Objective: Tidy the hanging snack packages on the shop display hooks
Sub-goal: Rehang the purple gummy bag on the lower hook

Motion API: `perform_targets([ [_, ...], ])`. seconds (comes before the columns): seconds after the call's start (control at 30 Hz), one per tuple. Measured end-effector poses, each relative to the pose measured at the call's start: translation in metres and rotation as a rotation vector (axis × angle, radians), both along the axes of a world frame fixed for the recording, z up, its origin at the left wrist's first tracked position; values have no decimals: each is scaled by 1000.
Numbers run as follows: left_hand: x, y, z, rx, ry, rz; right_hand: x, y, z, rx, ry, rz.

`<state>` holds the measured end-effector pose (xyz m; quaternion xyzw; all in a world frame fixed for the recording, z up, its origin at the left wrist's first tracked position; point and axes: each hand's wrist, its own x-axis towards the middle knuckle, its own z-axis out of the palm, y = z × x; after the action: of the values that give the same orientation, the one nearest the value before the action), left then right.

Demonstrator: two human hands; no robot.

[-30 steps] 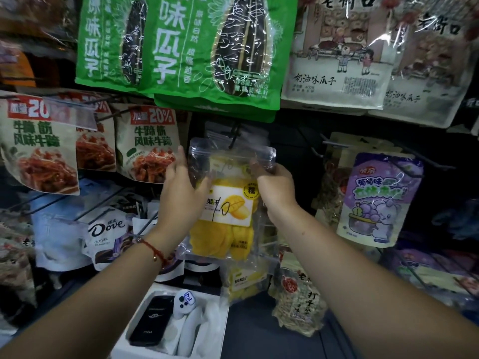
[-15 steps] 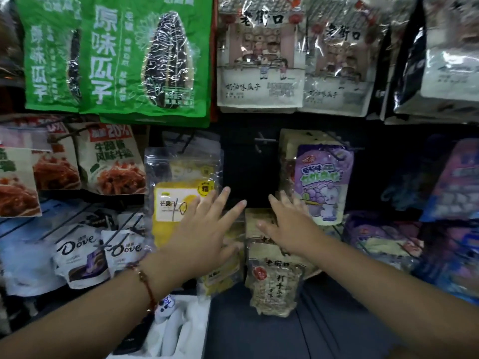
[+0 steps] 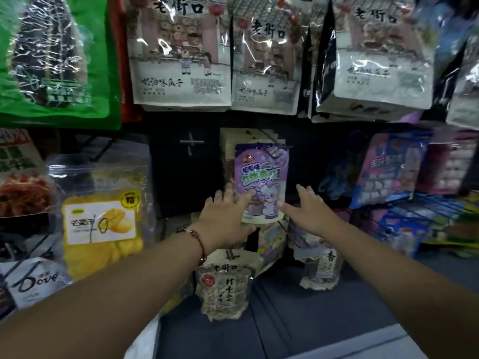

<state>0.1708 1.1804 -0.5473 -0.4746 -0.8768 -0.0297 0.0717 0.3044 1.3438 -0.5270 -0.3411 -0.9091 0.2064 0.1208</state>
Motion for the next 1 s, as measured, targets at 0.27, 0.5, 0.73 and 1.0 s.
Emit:
perform_targets([
  [0.27,-13,36,-16,140,18,-9,-31,19,10,-388,377,-6],
  [0.5,-10,36,-21,699,-421,-15,-55,23,-9,-703,722,6],
  [0.73,25,21,-21,1018,-664,-102,-24,11,-13,-953,840,128],
  [1.0,71,-3,-42,1121,-1251,-262,29,-7,-33,-1017,863,183],
])
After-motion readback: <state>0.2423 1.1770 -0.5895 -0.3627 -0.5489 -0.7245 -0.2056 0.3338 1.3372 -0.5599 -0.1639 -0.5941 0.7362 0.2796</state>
